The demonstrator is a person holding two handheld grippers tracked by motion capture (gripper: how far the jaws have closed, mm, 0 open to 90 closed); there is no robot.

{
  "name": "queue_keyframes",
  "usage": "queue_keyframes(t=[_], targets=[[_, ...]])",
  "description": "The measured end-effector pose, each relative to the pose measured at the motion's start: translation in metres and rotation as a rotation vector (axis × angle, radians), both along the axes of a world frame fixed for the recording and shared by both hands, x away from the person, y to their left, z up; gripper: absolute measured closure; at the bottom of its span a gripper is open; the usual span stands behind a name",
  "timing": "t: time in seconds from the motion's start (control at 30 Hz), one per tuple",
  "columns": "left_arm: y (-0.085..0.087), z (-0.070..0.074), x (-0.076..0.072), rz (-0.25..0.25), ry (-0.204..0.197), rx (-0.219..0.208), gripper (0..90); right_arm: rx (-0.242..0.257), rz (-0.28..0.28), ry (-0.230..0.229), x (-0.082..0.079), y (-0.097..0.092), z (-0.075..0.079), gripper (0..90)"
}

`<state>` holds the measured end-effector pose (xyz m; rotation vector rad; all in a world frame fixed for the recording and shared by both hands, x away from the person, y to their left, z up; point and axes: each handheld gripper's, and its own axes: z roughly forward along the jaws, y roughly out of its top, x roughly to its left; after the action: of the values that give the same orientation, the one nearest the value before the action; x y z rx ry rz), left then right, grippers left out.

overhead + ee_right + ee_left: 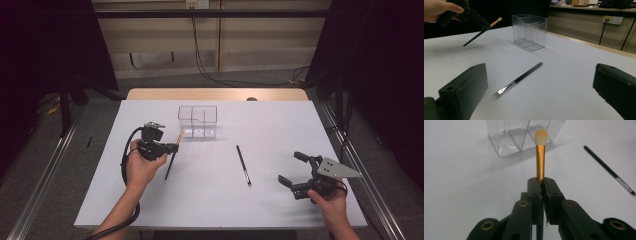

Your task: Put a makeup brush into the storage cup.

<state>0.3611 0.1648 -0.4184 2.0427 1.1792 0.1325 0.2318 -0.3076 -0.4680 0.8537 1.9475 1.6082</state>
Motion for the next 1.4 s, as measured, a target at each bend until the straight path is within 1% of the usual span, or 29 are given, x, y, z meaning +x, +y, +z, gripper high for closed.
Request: queue_keyframes(t=[0.07,0.17,0.2,0.23,0.3,0.33,0.37,0.4,0.43,0.47,0.5,0.57,0.63,0.7,0.77,0.93,0.97,1.03,1.07,1.17,1.27,1.3,1.33,1.4], targets=[[0.0012,0.0007,0.0004,0.012,-0.015,-0.018,84.4,0.001,0.002,0.000,-0.0001,0.0002,0.0000,0.0],[0.0024,0.0024,0.0010,0.025,-0.050,-0.058,84.4,0.000,0.002,0.000,-0.0003,0.0004,0.0000,0.0],[0.0028,0.0028,0.0012,0.026,-0.068,-0.069,84.4,-0.001,0.002,0.000,-0.0002,0.0003,0.0000,0.0],[0.0032,0.0031,0.0015,0.030,-0.078,-0.076,84.3,0.000,0.003,-0.001,-0.0002,0.0001,0.0001,0.0],[0.0033,0.0033,0.0018,0.036,-0.100,-0.103,84.4,-0.001,0.001,-0.001,-0.0001,-0.0001,0.0001,0.0],[0.0032,0.0035,0.0017,0.041,-0.107,-0.105,84.4,-0.001,0.001,-0.001,-0.0001,-0.0001,0.0001,0.0],[0.0034,0.0035,0.0019,0.049,-0.125,-0.114,84.4,-0.001,0.001,-0.003,-0.0001,-0.0002,0.0002,0.0],[0.0038,0.0035,0.0023,0.047,-0.131,-0.129,84.4,-0.002,0.001,-0.003,-0.0002,-0.0003,0.0002,0.0],[0.0040,0.0033,0.0025,0.056,-0.137,-0.142,84.4,-0.002,0.003,-0.004,-0.0001,-0.0003,0.0002,0.0],[0.0042,0.0030,0.0029,0.067,-0.156,-0.156,84.4,-0.001,0.003,-0.002,-0.0001,-0.0003,0.0000,0.0],[0.0042,0.0030,0.0029,0.067,-0.156,-0.156,84.4,-0.001,0.003,-0.002,-0.0001,-0.0003,0.0000,0.0],[0.0037,0.0028,0.0030,0.080,-0.178,-0.170,84.4,-0.001,0.004,-0.003,-0.0001,-0.0004,0.0000,0.0],[0.0029,0.0030,0.0033,0.073,-0.195,-0.190,84.4,-0.002,0.004,-0.004,-0.0002,-0.0006,0.0002,0.0],[0.0013,0.0040,0.0035,0.079,-0.207,-0.195,84.4,-0.003,0.004,-0.006,-0.0004,-0.0006,0.0005,0.0],[0.0008,0.0049,0.0040,0.082,-0.218,-0.213,84.3,-0.002,0.005,-0.007,-0.0005,-0.0003,0.0007,0.0],[-0.0012,0.0053,0.0050,0.105,-0.256,-0.234,84.4,-0.003,0.005,-0.005,-0.0005,-0.0005,0.0002,0.0],[-0.0012,0.0053,0.0050,0.105,-0.256,-0.234,84.4,-0.003,0.005,-0.005,-0.0005,-0.0005,0.0002,0.0],[-0.0019,0.0053,0.0052,0.117,-0.281,-0.246,84.4,-0.001,0.005,-0.006,-0.0005,-0.0007,0.0002,0.0],[-0.0020,0.0055,0.0053,0.122,-0.287,-0.252,84.4,-0.001,0.005,-0.006,-0.0005,-0.0007,0.0002,0.0],[-0.0019,0.0066,0.0057,0.123,-0.311,-0.276,84.4,-0.002,0.005,-0.004,-0.0002,-0.0006,-0.0001,0.0],[-0.0026,0.0076,0.0066,0.111,-0.331,-0.313,84.3,-0.002,0.006,-0.002,0.0000,-0.0001,-0.0002,0.0],[-0.0026,0.0076,0.0066,0.111,-0.331,-0.313,84.3,-0.002,0.006,-0.002,0.0000,-0.0001,-0.0002,0.0],[-0.0035,0.0079,0.0068,0.115,-0.344,-0.316,84.3,-0.003,0.006,-0.004,0.0002,0.0000,-0.0004,0.0],[-0.0042,0.0081,0.0076,0.112,-0.352,-0.312,84.3,-0.002,0.007,-0.003,0.0003,-0.0001,-0.0006,0.0]])
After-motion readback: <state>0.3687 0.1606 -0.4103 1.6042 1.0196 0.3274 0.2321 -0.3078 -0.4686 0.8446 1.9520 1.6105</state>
